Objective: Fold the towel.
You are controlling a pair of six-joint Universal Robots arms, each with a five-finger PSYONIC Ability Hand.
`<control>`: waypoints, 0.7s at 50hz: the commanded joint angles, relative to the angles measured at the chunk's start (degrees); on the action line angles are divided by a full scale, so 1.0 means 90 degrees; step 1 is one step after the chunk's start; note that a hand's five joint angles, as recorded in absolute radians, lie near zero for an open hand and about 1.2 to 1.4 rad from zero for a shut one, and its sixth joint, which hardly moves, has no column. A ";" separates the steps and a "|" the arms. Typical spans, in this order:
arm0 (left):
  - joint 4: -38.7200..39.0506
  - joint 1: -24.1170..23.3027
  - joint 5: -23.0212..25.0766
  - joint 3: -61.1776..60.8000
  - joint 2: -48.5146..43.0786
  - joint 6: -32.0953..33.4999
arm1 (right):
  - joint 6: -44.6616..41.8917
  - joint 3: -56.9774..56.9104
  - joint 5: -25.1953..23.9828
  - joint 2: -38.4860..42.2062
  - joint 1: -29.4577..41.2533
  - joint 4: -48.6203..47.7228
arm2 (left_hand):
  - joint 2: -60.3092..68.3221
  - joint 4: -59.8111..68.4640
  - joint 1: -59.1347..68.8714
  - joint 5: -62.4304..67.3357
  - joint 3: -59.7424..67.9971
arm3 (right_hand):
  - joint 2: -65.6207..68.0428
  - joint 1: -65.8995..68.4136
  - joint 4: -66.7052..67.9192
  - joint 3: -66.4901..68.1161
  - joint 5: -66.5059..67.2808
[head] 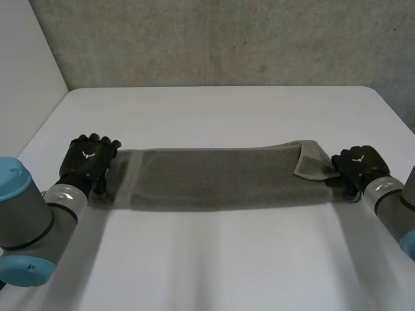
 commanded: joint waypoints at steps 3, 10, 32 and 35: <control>0.0013 0.0017 0.0010 0.0010 -0.0021 0.0000 | 0.0075 -0.0140 0.0207 0.0022 -0.0176 0.0009 | -0.0607 -0.0638 -0.0612 -0.1472 -0.0517 | -0.0962 -0.0948 -0.0961 -0.0959 -0.0911; 0.0131 0.0017 0.0000 0.0000 -0.0060 0.0000 | 0.0406 -0.0334 0.0197 0.0080 -0.0371 -0.0030 | -0.0607 -0.0638 -0.0612 -0.1472 -0.0517 | -0.1825 -0.1811 -0.1824 -0.1822 -0.1774; 0.0131 0.0027 0.0010 0.0010 -0.0148 0.0010 | 0.1491 -0.0824 -0.0133 0.0481 -0.0850 0.0516 | -0.0607 -0.0638 -0.0612 -0.1472 -0.0517 | -0.1751 -0.1737 -0.1750 -0.1748 -0.1699; 0.0131 0.0027 0.0010 0.0010 -0.0158 0.0010 | 0.1540 -0.0765 -0.0504 0.0422 -0.0841 0.0692 | -0.0607 -0.0638 -0.0612 -0.1472 -0.0517 | -0.1751 -0.1737 -0.1750 -0.1748 -0.1699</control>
